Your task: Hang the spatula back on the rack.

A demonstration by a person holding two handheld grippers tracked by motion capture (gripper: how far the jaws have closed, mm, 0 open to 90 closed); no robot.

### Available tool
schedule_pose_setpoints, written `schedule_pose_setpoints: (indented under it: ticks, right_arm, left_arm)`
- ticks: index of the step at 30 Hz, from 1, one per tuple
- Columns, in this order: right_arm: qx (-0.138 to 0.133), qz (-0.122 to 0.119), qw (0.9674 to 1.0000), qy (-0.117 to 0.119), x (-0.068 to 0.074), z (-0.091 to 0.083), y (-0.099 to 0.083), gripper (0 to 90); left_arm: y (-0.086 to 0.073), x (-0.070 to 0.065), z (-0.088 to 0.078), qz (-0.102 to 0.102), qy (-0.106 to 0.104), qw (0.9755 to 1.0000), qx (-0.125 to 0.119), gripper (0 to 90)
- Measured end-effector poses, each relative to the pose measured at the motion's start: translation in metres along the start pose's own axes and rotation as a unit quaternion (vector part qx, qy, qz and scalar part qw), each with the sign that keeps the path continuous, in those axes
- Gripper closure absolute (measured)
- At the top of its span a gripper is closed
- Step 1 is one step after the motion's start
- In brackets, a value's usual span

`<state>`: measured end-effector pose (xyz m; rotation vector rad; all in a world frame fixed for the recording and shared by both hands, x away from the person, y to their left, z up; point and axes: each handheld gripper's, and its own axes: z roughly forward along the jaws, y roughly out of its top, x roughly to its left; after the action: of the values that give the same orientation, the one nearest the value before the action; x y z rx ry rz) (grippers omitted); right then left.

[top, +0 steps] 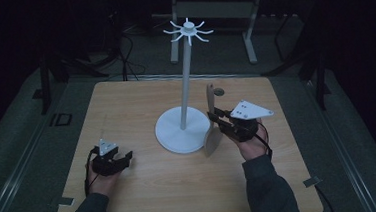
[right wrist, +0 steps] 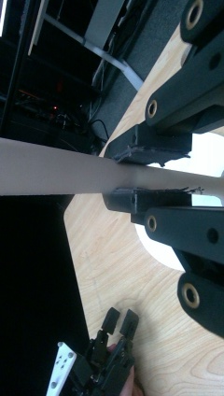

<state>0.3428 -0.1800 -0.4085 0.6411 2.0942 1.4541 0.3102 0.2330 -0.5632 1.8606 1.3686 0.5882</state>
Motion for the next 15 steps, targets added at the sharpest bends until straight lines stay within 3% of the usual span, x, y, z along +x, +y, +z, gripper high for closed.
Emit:
schedule_pose_setpoints:
  ticks: [15]
  right_arm:
    - [-0.020, 0.000, 0.9997, -0.012, -0.0029, -0.0050, 0.0103, 76.6]
  left_arm:
    - [0.0002, -0.0001, -0.0005, 0.001, 0.001, 1.0000, -0.004, 38.3]
